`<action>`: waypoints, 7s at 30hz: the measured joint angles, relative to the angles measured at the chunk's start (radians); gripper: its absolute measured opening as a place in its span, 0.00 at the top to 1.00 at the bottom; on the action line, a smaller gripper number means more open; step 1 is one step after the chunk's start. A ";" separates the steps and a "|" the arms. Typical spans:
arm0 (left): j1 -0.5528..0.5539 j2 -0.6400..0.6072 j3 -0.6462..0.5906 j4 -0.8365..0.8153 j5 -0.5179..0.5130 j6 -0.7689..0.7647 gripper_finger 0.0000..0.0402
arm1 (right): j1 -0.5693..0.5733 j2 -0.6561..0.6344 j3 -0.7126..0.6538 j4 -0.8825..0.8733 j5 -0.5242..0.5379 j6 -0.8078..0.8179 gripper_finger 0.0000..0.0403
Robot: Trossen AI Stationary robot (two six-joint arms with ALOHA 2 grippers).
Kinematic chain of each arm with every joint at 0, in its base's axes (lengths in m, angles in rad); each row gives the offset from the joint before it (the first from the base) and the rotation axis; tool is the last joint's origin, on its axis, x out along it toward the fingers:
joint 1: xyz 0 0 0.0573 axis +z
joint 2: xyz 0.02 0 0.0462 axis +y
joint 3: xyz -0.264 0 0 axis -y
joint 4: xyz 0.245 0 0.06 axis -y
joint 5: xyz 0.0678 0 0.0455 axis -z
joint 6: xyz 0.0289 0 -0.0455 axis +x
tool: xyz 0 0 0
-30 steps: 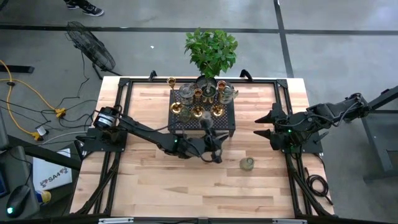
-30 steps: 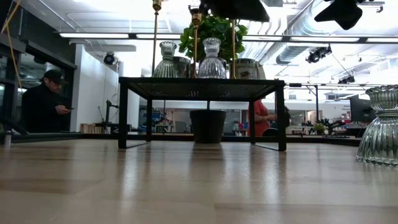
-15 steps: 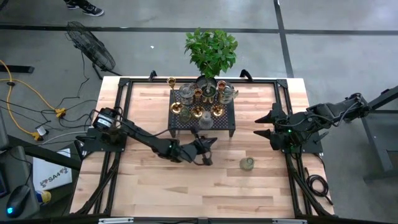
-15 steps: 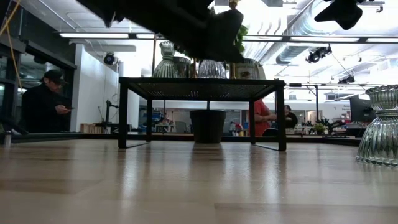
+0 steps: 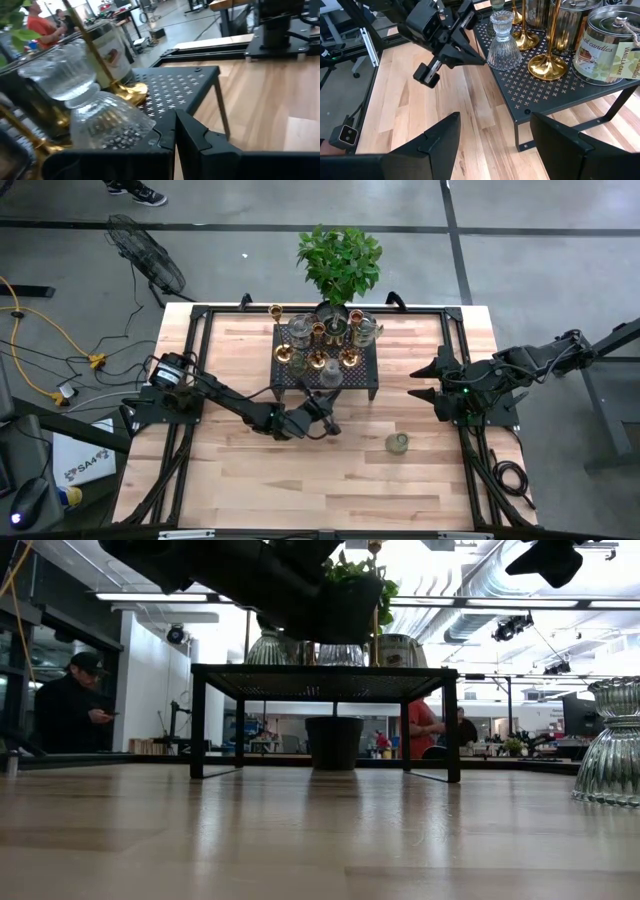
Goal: Pick & Place candle stick holders
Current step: Put the transparent candle holder on the shelf aligned with the green candle holder, then put the green candle holder on the shelf aligned with the other green and transparent candle holders
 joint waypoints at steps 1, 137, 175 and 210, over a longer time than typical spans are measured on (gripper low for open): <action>0.000 0.000 0.000 0.000 -0.013 -0.001 1.00 | 0.000 0.000 0.000 0.000 0.000 0.000 0.42; 0.269 -1.745 -1.022 -0.464 0.933 -0.112 1.00 | 0.000 0.000 0.000 0.000 0.000 0.000 0.42; 0.268 -1.851 -1.022 -0.642 0.966 -0.202 1.00 | 0.000 0.000 0.000 0.000 0.000 0.000 0.42; 0.268 -1.851 -1.022 -0.633 0.920 0.001 1.00 | 0.000 0.001 0.000 0.031 0.008 0.008 0.42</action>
